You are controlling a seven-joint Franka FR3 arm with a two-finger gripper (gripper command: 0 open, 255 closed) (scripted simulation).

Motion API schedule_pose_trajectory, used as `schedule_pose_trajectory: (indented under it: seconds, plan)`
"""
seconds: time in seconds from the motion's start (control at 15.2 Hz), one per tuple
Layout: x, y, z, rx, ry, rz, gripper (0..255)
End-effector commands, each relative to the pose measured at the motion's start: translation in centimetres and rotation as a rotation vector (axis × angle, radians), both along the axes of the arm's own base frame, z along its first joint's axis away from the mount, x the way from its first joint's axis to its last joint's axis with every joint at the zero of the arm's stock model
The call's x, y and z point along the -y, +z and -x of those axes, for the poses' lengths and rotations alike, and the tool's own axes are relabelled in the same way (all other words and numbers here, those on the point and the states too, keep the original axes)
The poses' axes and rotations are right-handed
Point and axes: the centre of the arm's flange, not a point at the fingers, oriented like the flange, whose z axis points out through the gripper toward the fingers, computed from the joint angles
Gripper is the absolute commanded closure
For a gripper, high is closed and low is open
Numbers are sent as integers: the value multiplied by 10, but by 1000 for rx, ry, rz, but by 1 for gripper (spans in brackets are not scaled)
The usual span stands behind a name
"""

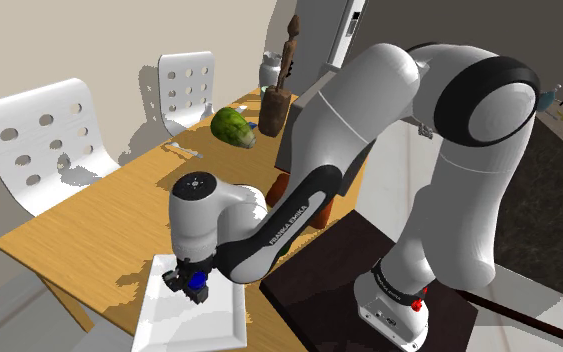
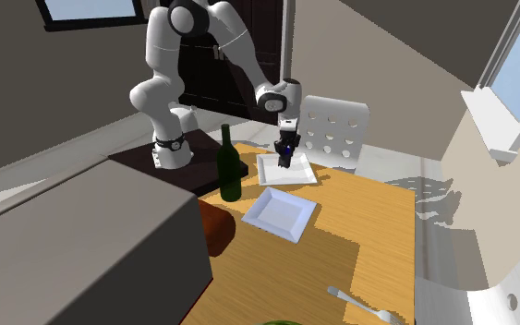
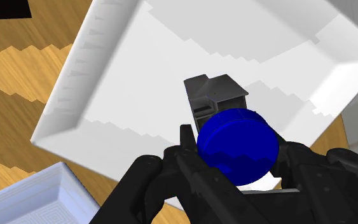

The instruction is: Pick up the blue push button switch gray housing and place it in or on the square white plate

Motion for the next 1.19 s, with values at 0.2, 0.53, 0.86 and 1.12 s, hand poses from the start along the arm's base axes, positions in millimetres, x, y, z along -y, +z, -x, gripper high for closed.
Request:
schedule_pose_trajectory:
  seconds: [0.2,0.53,0.86,1.12]
  plan:
    - [0,-1,0,0,0,0,255]
    - [0,-1,0,0,0,0,0]
    - [0,38,0,0,0,0,0]
    - [0,49,0,0,0,0,0]
